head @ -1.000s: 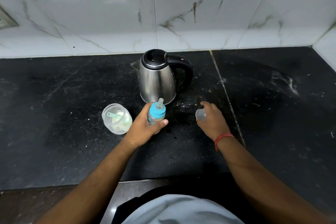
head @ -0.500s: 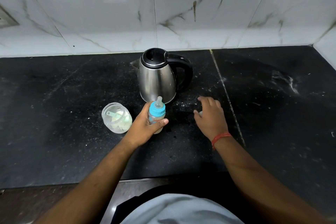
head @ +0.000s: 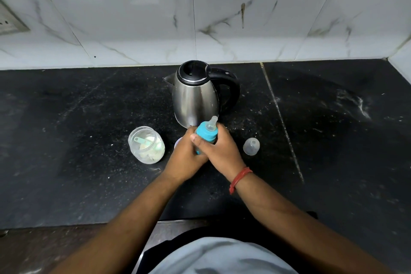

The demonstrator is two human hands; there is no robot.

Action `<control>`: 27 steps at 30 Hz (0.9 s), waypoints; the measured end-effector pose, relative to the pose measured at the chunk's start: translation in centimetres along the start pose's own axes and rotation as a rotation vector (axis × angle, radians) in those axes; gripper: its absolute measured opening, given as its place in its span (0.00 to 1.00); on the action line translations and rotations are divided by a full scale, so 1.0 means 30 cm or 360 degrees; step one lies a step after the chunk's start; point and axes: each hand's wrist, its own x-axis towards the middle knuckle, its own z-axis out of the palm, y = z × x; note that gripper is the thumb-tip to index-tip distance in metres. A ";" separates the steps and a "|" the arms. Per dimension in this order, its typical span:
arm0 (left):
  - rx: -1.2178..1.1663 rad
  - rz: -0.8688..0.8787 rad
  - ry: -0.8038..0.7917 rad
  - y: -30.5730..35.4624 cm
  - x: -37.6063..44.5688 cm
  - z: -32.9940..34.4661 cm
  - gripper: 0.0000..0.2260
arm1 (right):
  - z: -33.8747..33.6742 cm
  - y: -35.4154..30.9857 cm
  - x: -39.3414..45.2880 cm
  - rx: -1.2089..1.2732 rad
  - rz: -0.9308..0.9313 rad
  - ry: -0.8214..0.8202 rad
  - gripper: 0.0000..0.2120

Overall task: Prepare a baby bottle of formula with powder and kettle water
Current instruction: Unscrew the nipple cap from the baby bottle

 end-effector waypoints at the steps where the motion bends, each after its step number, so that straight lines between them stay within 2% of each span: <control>1: 0.0034 0.0043 0.0000 0.009 0.000 0.006 0.19 | 0.008 -0.006 0.001 0.0120 0.0056 0.0036 0.18; 6: -0.0012 0.0151 -0.0003 0.077 0.000 0.010 0.20 | 0.021 -0.057 0.007 0.0585 0.0198 0.0182 0.12; 8: -0.0122 0.0110 -0.0080 0.108 0.007 0.004 0.20 | 0.011 -0.070 0.015 0.0676 0.0201 0.0160 0.10; 10: -0.0257 0.0061 -0.0201 0.129 0.019 -0.003 0.16 | -0.001 -0.085 0.021 0.0698 0.0168 0.0073 0.08; 11: -0.0307 0.0047 -0.0274 0.142 0.023 -0.009 0.14 | -0.009 -0.093 0.024 0.0707 0.0141 0.0018 0.07; 14: -0.0432 0.0002 -0.0452 0.167 0.035 -0.033 0.16 | -0.035 -0.120 0.034 0.0699 0.0019 -0.0154 0.06; 17: -0.0549 -0.0020 -0.0575 0.177 0.045 -0.063 0.07 | -0.063 -0.128 0.048 0.0709 -0.0107 -0.0344 0.06; 18: -0.0572 -0.0039 -0.0632 0.168 0.049 -0.072 0.05 | -0.074 -0.128 0.053 0.0739 -0.0154 -0.0448 0.08; 20: -0.0635 -0.0120 -0.0766 0.152 0.051 -0.093 0.09 | -0.097 -0.128 0.061 0.0822 -0.0240 -0.0740 0.09; 23: -0.0944 -0.0204 -0.1037 0.151 0.042 -0.102 0.12 | -0.145 -0.142 0.083 0.0759 -0.0281 -0.1139 0.11; 25: -0.1030 -0.0205 -0.0946 0.163 0.040 -0.086 0.13 | -0.165 -0.156 0.099 0.0607 -0.0230 -0.1132 0.19; 27: -0.0926 -0.0180 -0.0676 0.165 0.049 -0.075 0.15 | -0.168 -0.158 0.111 0.0487 -0.0155 -0.0888 0.24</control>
